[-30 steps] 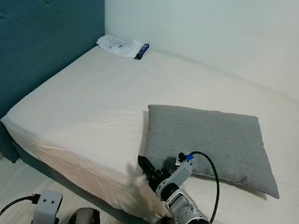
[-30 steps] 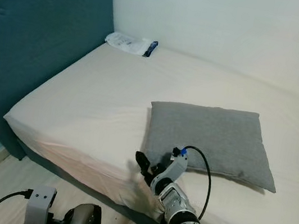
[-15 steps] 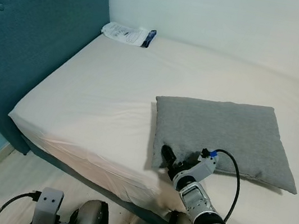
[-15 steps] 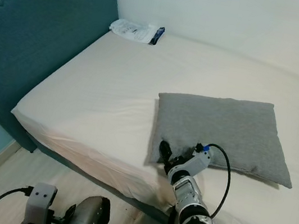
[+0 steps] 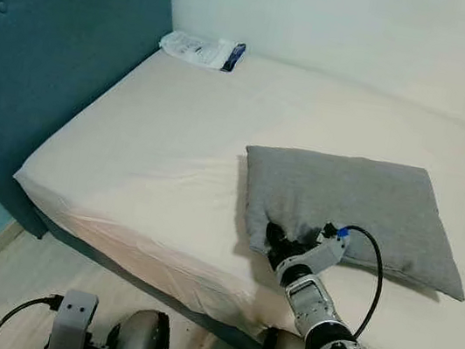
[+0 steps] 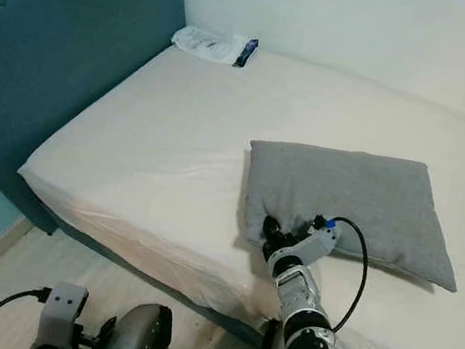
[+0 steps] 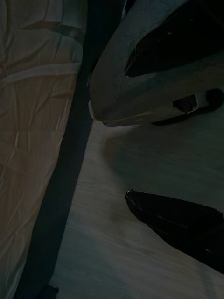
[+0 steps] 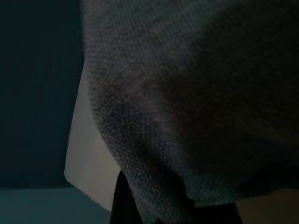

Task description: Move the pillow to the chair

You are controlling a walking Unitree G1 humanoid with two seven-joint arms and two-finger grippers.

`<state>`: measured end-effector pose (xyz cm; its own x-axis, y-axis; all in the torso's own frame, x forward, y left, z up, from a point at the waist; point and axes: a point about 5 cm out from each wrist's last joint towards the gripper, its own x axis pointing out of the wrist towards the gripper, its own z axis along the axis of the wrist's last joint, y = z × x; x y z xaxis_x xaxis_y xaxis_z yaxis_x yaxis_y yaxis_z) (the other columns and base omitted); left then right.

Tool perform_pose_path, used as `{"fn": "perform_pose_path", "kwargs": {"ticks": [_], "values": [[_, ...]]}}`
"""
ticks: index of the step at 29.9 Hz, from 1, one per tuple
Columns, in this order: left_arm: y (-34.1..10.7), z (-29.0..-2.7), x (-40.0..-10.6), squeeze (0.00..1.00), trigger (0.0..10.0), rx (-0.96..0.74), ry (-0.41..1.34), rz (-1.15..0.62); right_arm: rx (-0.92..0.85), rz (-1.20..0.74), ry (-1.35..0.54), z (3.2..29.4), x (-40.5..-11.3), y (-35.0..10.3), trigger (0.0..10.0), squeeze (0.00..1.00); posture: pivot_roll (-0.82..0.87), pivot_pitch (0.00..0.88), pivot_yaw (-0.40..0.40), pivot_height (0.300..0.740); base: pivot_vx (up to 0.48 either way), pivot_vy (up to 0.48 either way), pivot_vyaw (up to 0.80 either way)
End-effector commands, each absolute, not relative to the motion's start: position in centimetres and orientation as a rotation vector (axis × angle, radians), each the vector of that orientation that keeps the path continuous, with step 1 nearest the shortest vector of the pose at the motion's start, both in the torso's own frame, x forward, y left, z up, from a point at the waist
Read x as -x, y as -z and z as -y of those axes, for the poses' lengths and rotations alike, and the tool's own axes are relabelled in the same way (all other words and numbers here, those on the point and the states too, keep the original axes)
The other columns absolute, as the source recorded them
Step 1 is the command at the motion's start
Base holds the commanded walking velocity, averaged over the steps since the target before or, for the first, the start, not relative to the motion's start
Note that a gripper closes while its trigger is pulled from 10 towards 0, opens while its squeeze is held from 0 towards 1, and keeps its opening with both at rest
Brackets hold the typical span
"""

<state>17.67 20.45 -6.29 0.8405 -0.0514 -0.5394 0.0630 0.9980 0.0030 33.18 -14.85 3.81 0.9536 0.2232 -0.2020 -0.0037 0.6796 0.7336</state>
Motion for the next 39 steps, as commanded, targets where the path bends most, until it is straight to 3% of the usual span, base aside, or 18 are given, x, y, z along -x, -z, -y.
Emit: {"fn": "perform_pose_path", "kwargs": {"ticks": [1,6,21,31,39], "values": [[7.5,-20.1,-16.0,0.0,10.0,-0.019,0.081,-0.664,-0.778,-0.29,-0.174,14.2,-33.4,-4.1,0.0,0.0,0.17,0.183,-0.024,0.6,0.0,0.0,0.0],[7.4,-20.3,-16.4,0.0,10.0,-0.008,0.049,-0.662,-0.639,-0.37,-0.256,12.2,-33.4,-4.0,0.0,0.0,0.15,0.164,-0.039,0.6,0.0,0.0,0.0],[5.3,-22.3,-19.8,0.0,10.0,0.077,-0.17,-0.528,-0.659,-0.395,-0.614,6.6,-32.5,-4.7,0.0,0.0,0.16,0.082,-0.102,0.645,0.0,0.0,0.0],[5.7,-23.2,-19.1,0.0,10.0,0.082,-0.241,-0.564,-0.648,-0.389,-0.635,6.1,-32.9,-5.3,0.0,0.0,0.17,0.068,-0.109,0.685,0.0,0.0,0.0],[7.3,-23.8,-16.5,0.0,10.0,0.102,-0.331,-0.689,-0.568,-0.457,-0.627,6.2,-31.7,-3.7,0.0,0.0,0.16,0.065,-0.11,0.72,0.0,0.0,0.0]]}}
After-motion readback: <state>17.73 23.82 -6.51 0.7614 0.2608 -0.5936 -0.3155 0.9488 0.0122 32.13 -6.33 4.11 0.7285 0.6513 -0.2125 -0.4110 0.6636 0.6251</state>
